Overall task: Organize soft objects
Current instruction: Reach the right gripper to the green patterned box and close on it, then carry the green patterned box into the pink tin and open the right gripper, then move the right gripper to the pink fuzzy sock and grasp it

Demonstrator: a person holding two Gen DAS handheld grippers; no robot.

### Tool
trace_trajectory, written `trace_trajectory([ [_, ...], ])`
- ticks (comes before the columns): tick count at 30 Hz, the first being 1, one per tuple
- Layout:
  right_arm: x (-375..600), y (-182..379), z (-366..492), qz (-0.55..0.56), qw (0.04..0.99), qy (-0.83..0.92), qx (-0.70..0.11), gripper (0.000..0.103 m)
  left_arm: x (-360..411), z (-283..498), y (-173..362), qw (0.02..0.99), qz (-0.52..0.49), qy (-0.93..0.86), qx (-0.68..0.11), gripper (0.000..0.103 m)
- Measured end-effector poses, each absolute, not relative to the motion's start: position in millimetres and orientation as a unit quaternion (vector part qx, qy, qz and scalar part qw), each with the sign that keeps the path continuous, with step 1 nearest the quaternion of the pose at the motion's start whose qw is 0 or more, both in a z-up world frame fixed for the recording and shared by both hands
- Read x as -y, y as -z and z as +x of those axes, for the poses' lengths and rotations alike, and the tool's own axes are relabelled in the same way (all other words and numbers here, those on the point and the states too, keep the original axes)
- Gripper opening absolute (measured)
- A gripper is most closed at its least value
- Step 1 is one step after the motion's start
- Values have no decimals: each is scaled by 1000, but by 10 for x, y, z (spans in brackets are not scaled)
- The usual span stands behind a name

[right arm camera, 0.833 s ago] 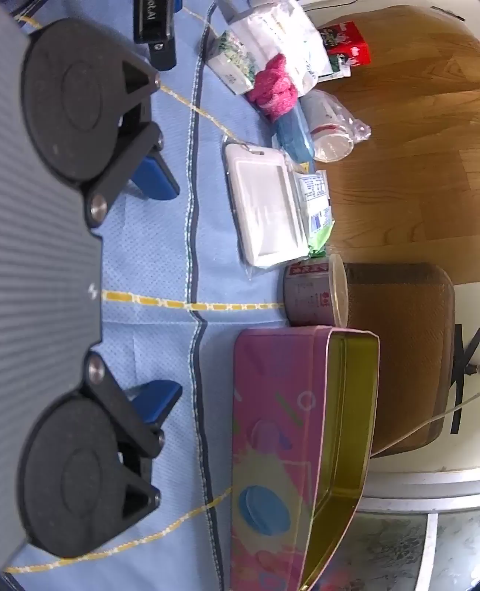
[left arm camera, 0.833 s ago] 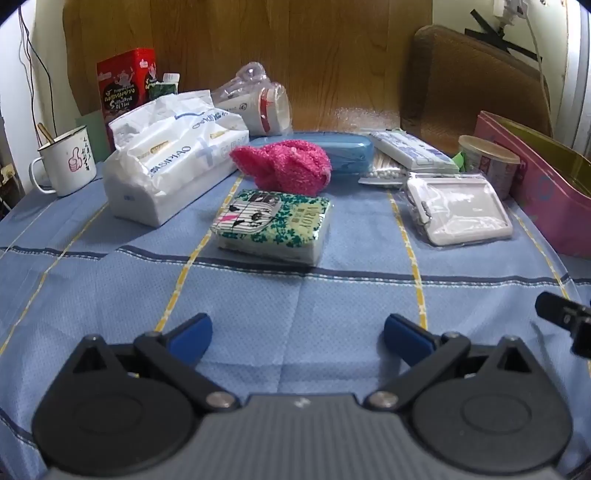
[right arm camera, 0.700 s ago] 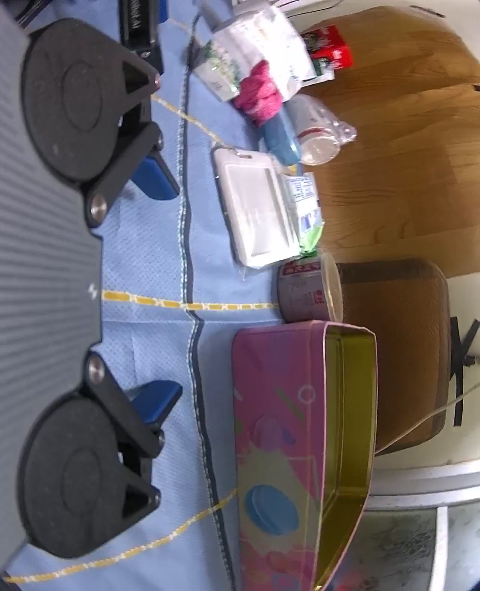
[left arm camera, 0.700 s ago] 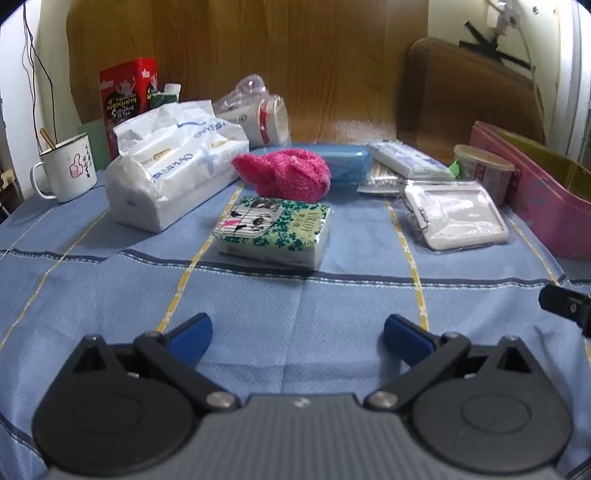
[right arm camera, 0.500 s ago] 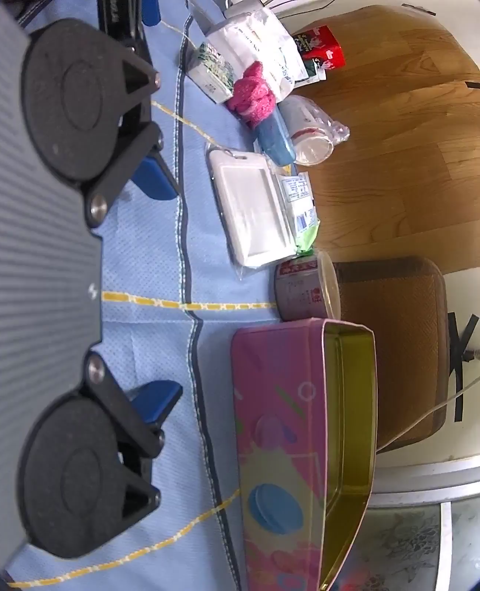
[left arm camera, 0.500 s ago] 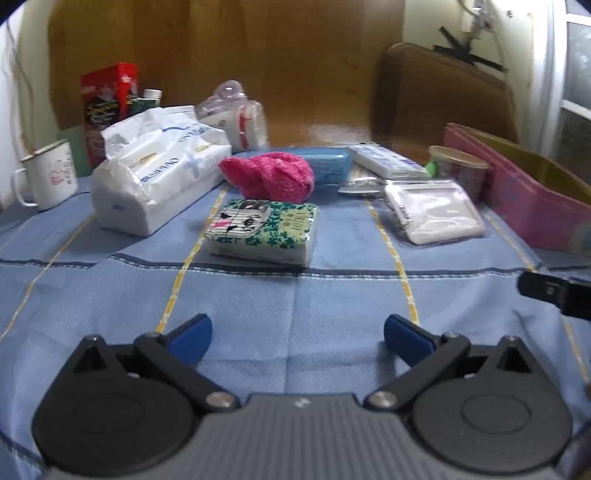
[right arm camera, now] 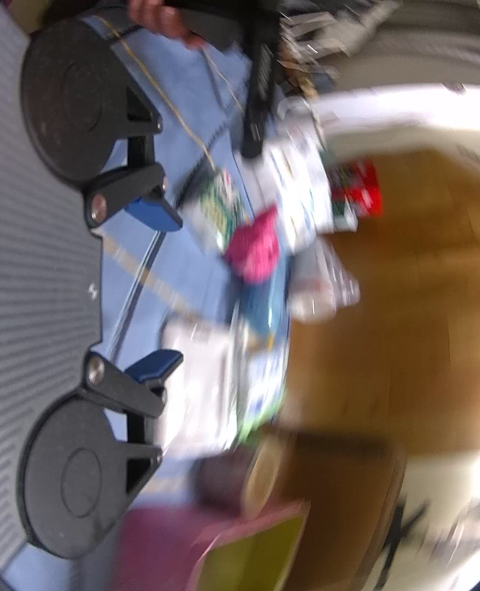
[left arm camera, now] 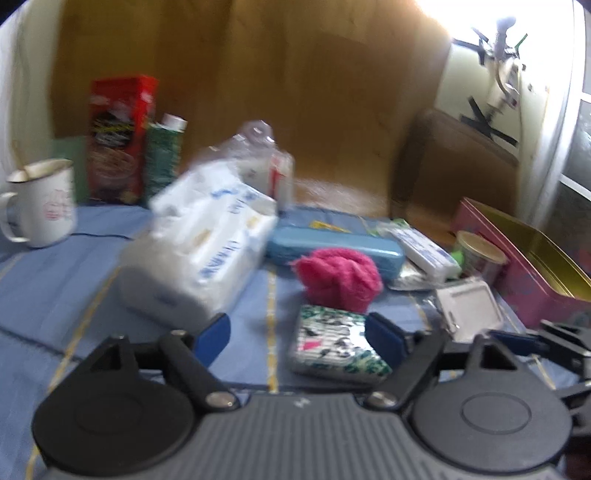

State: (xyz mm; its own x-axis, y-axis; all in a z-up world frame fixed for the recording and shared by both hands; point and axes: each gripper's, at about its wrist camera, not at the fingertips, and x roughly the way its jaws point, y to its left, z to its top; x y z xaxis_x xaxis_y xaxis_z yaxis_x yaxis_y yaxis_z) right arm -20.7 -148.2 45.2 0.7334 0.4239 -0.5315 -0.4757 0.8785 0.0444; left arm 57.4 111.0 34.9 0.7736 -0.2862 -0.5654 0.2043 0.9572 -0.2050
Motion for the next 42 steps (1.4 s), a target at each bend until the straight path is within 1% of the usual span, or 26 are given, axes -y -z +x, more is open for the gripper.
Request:
trace_trajectory([
  [2,1295,-418,-99,-68,921,-260,-280,60,-1106,733,-274,926,-86,148,-338,62],
  [3,1249,-411,-55,-71,917,-268,-287,60,-1107,741,-231,920,-100,158,-346,59],
  [5,1109,-321,109,-71,905,-284,-308,57,-1103,811,-110,903,-130,185,-367,48],
  [6,1066,-282,152,-71,902,-285,-315,56,-1083,827,-57,897,-140,188,-375,47],
  [8,1021,-248,195,-66,901,-290,-315,48,-1025,768,-56,900,-140,184,-370,42],
  [10,1052,-279,102,-65,908,-280,-307,47,-949,653,-107,899,-143,190,-368,39],
  [12,1162,-311,-3,-55,912,-275,-298,47,-863,573,-195,895,-150,211,-363,39],
  [15,1426,-409,-244,-46,932,-247,-261,47,-559,515,-369,892,-144,256,-344,39],
  [22,2265,-693,-540,-35,979,-105,-173,47,624,674,-714,883,-102,349,-297,39],
  [26,2728,-742,-476,-23,986,-35,-159,47,1304,826,-766,872,-84,382,-294,40],
  [32,3238,-635,-368,4,985,27,-168,47,1932,1025,-644,865,-68,385,-315,41],
  [34,3342,-584,-361,16,984,40,-174,48,2036,1041,-622,868,-60,376,-320,42],
  [35,3359,-573,-378,22,984,46,-171,51,2058,1034,-604,869,-55,371,-321,43],
  [36,3358,-573,-388,27,984,54,-169,55,2052,1018,-603,870,-53,370,-321,43],
  [37,3351,-586,-400,31,984,59,-165,62,2015,993,-602,871,-54,370,-319,43],
  [42,3259,-644,-543,57,987,56,-138,63,1508,852,-725,875,-84,370,-300,45],
])
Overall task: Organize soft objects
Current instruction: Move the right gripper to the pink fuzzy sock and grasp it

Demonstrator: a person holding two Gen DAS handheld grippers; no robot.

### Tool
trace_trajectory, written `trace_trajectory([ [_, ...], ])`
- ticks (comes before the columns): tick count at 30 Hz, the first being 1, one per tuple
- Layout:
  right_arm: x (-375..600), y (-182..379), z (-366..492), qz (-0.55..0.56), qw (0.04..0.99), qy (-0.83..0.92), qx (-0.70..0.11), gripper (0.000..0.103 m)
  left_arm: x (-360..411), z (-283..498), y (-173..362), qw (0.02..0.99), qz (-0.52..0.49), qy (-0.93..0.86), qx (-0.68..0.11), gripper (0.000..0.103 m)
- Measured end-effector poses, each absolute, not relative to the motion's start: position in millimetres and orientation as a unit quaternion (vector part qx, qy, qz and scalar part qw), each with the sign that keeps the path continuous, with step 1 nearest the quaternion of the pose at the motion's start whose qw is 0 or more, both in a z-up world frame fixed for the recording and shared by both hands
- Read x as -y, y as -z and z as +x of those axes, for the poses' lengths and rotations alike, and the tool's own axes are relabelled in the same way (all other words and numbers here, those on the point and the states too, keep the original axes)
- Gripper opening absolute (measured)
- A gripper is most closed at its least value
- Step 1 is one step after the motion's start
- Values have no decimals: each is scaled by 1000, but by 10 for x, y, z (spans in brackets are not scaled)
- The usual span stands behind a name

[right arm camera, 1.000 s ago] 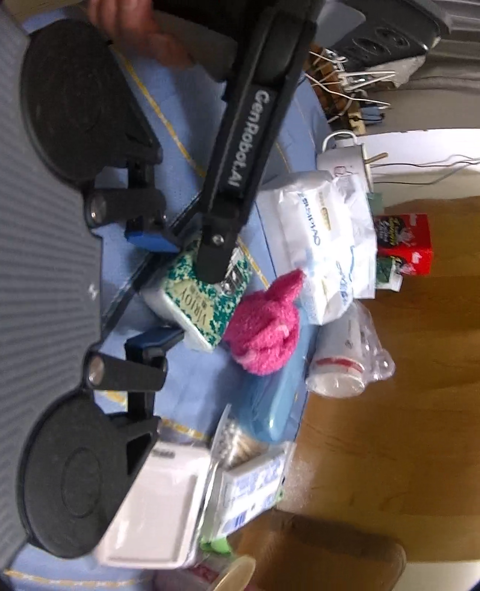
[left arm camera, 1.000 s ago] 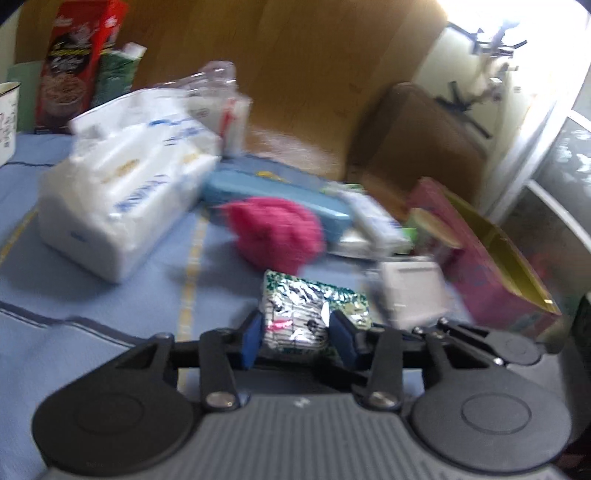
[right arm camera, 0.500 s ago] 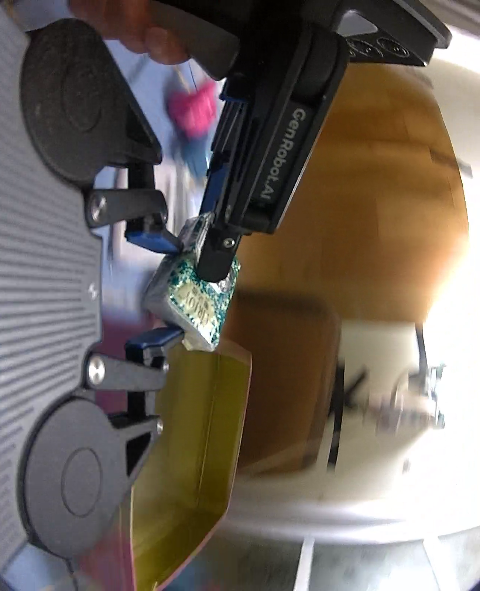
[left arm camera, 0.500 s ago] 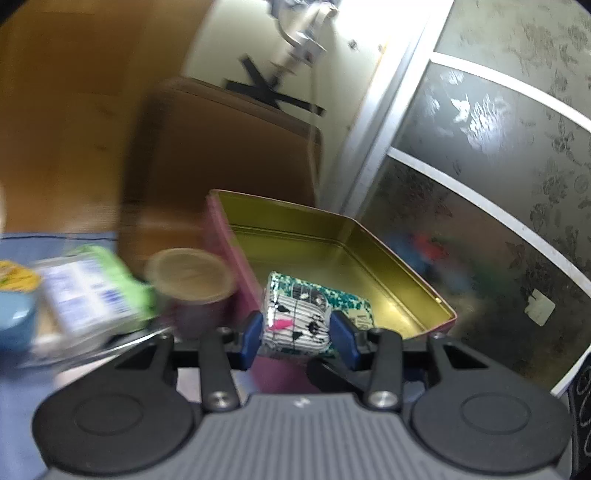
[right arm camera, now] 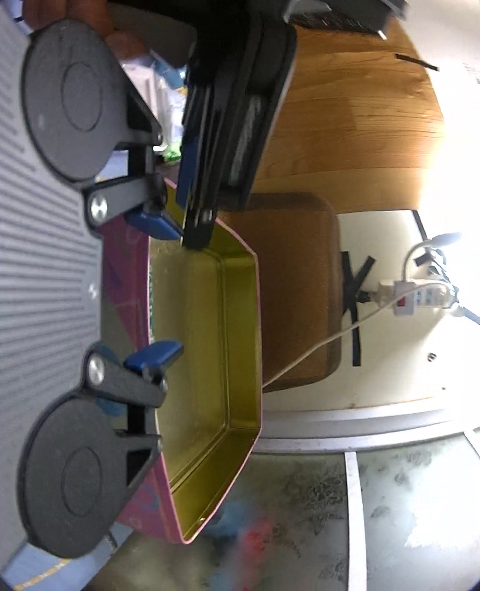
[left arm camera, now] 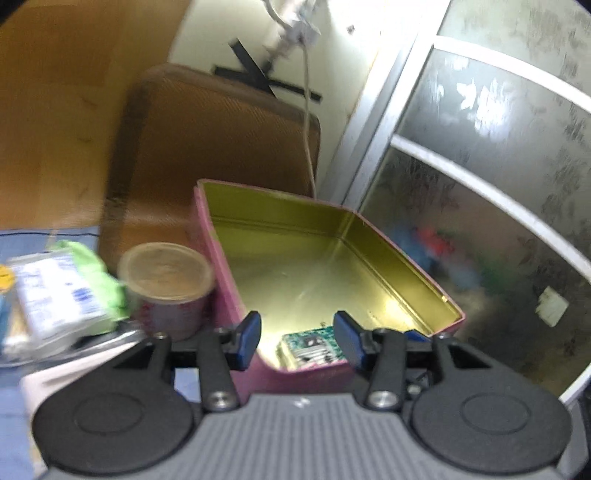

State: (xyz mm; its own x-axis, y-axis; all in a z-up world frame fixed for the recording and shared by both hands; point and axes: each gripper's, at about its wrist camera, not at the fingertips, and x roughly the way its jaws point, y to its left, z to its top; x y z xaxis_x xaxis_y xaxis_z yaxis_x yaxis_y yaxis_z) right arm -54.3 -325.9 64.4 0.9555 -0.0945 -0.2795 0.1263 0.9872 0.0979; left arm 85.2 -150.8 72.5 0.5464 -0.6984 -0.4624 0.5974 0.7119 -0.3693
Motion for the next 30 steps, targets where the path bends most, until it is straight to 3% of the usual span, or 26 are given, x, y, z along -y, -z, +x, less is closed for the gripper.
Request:
trace_trajectory([
  [6,2796,-735,-556,37,990,-26,-135,58,316,673,-631,898,-126,308,-288,46],
  [16,1360,-608,168,5,934,-247,-258,55,-1374,653,-113,938,-168,89,-290,46],
  [20,1013,-489,604,-12,926,-245,-289,67,-1598,625,-46,933,-215,90,-274,47],
  [23,881,-403,810,-13,922,-241,-304,68,-1547,640,-79,939,-200,95,-262,48],
  [24,854,-376,852,-13,921,-236,-310,67,-1519,629,-92,941,-193,100,-258,48],
  [26,865,-354,867,5,915,-243,-323,54,-1440,599,-113,945,-175,108,-253,48],
  [30,985,-409,516,8,911,-264,-317,52,-1410,467,-111,944,-165,136,-251,54],
])
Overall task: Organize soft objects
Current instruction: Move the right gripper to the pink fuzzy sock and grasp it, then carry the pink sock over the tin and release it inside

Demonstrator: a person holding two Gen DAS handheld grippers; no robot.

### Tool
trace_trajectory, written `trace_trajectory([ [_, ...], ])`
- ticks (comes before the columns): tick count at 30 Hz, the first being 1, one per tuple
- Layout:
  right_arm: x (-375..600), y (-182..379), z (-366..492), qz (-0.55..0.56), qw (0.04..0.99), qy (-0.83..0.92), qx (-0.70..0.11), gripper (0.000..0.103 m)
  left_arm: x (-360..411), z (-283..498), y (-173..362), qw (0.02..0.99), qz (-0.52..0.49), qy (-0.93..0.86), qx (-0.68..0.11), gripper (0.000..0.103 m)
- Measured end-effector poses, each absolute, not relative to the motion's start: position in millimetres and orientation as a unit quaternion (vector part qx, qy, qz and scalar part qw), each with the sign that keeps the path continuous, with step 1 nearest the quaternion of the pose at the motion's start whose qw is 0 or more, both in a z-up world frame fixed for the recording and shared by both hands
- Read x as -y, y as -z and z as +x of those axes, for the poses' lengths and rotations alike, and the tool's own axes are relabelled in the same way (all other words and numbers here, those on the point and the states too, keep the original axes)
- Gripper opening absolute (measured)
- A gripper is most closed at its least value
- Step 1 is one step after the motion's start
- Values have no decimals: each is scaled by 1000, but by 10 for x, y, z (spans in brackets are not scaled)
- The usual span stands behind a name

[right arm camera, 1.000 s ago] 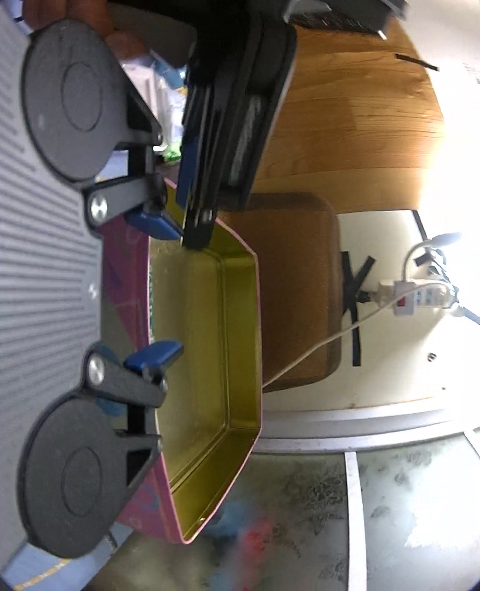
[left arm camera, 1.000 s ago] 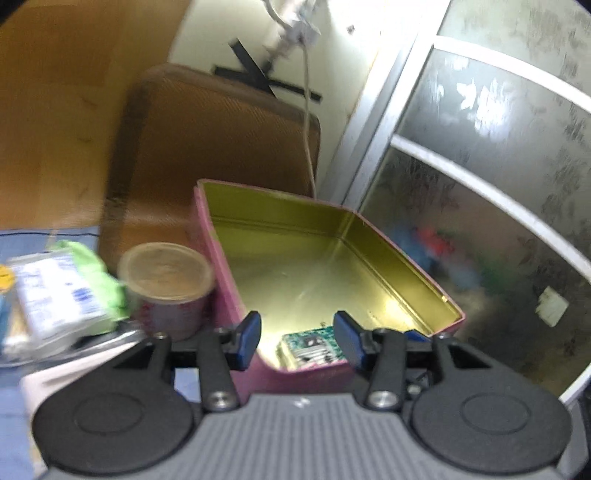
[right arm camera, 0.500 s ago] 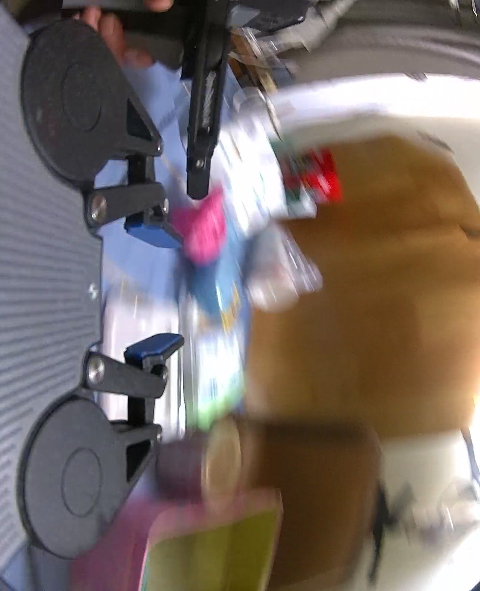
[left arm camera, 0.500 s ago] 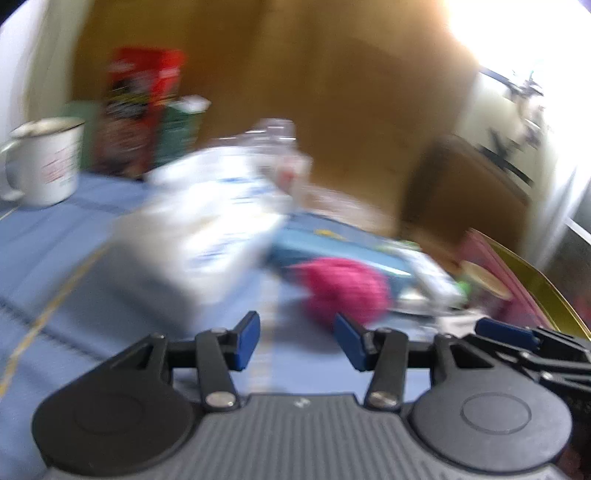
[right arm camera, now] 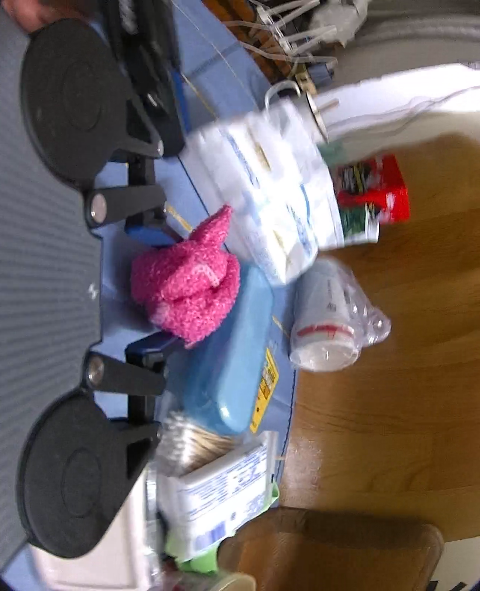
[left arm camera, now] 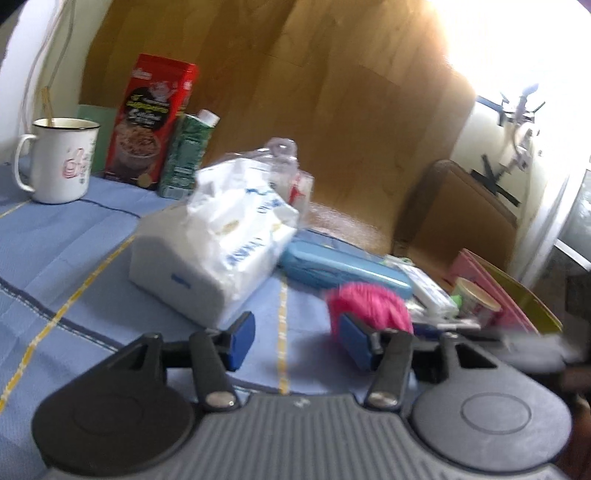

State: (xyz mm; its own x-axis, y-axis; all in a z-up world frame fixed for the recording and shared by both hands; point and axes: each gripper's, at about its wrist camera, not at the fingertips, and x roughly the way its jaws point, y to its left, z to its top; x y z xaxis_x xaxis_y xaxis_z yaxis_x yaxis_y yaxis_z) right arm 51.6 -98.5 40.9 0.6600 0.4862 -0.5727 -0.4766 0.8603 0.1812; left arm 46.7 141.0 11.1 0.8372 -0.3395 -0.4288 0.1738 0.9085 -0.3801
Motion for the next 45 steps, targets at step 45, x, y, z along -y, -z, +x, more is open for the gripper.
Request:
trace_trajectory([
  [45,3675,-543,-107,18,981,76,-178,59,2321,935,-695,898,1,354,-262,67],
])
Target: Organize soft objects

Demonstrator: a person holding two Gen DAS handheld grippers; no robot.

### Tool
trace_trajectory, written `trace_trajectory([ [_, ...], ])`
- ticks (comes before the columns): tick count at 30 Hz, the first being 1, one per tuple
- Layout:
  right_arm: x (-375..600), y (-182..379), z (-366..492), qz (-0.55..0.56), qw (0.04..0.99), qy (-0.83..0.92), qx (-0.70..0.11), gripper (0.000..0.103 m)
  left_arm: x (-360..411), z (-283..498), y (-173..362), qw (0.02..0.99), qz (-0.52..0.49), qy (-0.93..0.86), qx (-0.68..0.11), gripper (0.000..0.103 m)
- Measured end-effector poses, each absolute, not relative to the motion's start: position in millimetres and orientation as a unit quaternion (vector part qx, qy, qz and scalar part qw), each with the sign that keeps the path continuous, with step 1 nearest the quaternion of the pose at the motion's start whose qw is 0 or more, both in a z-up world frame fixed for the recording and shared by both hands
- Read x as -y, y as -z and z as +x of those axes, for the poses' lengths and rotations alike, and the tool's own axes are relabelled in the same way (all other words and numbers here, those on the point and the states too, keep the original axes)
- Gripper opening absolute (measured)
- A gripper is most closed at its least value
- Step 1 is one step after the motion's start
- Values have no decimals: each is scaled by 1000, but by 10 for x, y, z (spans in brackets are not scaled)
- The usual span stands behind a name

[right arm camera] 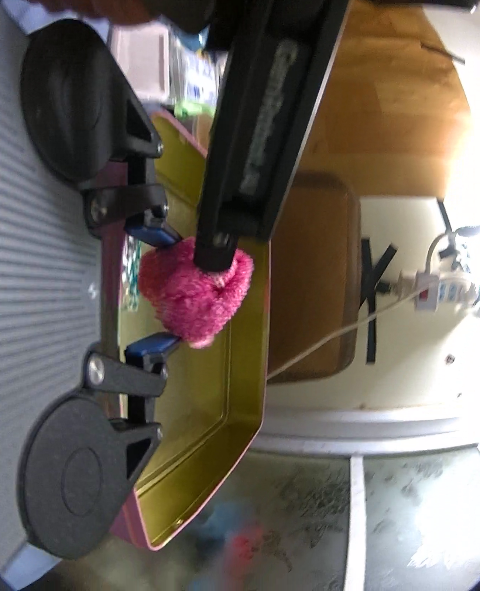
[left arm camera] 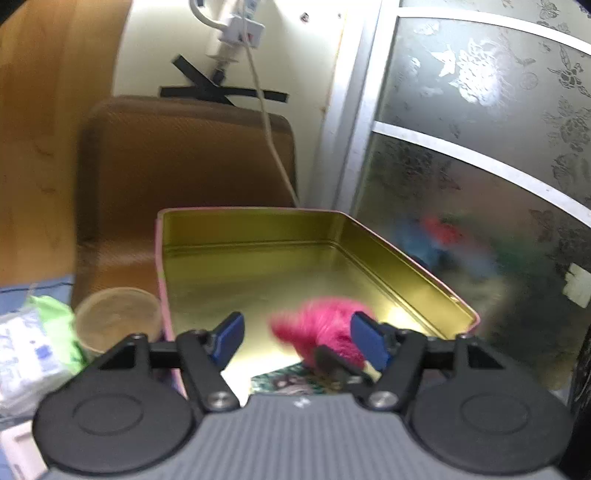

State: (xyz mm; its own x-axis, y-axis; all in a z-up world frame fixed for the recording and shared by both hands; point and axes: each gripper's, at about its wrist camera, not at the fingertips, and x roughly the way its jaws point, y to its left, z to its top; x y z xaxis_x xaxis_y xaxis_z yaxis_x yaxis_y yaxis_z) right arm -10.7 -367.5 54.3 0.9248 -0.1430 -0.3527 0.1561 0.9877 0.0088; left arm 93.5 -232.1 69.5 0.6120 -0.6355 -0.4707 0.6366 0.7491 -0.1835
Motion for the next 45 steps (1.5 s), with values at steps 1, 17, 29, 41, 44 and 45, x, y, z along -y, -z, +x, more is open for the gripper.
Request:
trace_trajectory([
  [1,3696,-544,-126,25,981,80,-176,61,2289,929,-715,901,4,347,-259,68],
  [17,3384,-737,-463,78,986,87,-121,64,924,877,-713,952,29,174,-251,73],
  [29,2681,-729,-396,71,987,0,-144,67,-73,982,-257,954,28,70,-291,73],
  [41,2259,-307,-244,50,976,-43,-210,66,-360,1027,35,944,-12,54,-324,73],
  [44,2347,-261,-222,83,969,-44,-228,66,-344,1016,35,945,-10,53,-323,73],
  [45,2375,-256,-227,93,968,-45,-228,66,-338,1015,37,945,-9,54,-323,73],
])
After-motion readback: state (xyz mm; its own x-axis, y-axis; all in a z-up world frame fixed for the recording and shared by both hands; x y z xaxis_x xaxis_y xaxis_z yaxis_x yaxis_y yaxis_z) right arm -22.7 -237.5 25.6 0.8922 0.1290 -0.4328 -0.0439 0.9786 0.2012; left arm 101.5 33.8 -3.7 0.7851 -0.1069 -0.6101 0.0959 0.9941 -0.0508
